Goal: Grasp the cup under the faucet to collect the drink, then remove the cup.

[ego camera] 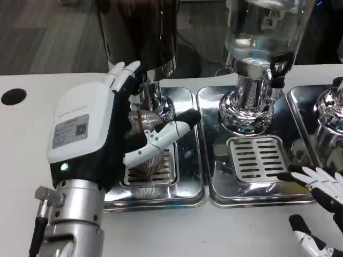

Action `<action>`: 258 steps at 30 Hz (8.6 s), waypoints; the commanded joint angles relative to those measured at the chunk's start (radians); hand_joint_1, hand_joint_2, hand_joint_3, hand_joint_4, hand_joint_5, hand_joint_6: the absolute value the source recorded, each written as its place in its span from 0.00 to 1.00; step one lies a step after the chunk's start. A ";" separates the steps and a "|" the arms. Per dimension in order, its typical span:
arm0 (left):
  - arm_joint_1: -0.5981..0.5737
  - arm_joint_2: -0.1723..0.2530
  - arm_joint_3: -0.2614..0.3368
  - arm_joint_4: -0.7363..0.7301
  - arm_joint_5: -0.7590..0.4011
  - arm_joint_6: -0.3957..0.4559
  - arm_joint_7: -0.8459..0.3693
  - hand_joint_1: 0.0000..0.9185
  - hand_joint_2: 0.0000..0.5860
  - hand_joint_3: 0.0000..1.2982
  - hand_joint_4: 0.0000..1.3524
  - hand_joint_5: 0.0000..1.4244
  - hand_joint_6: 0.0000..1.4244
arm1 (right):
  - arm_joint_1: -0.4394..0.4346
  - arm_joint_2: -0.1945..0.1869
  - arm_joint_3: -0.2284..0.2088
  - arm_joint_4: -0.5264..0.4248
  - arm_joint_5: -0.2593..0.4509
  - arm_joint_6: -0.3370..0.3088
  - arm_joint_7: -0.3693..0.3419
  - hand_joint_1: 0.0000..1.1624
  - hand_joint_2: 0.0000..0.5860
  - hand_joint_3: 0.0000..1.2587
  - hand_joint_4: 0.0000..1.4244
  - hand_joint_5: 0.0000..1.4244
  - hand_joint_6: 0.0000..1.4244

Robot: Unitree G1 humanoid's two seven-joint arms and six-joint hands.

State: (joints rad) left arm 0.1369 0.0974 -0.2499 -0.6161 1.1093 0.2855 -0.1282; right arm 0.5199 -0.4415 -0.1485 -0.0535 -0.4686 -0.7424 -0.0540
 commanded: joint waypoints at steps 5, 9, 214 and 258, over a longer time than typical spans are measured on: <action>0.028 -0.009 -0.002 0.003 0.002 0.008 -0.001 0.00 0.11 0.17 0.10 0.54 0.64 | 0.016 -0.005 -0.009 -0.011 0.015 -0.004 -0.001 0.45 0.78 0.18 0.09 0.05 0.00; 0.029 -0.011 -0.003 0.002 0.004 0.007 -0.001 0.00 0.11 0.17 0.10 0.54 0.64 | 0.017 -0.006 -0.010 -0.010 0.016 -0.006 -0.001 0.45 0.78 0.18 0.09 0.05 0.00; 0.919 0.145 0.435 0.031 -0.224 -0.448 0.236 0.00 0.11 0.17 0.06 0.11 0.31 | -0.870 0.471 0.556 0.389 -0.057 0.898 -0.022 0.62 0.15 0.20 0.11 0.11 0.02; 0.910 0.141 0.407 0.024 -0.208 -0.440 0.212 0.00 0.13 0.18 0.09 0.12 0.31 | -0.803 0.432 0.534 0.300 -0.045 0.893 -0.040 0.59 0.19 0.30 0.18 0.17 0.06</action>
State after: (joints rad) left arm 1.0472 0.2347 0.1669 -0.5953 0.8819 -0.1578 0.0948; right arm -0.2956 -0.0047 0.3958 0.2727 -0.5200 0.1551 -0.0884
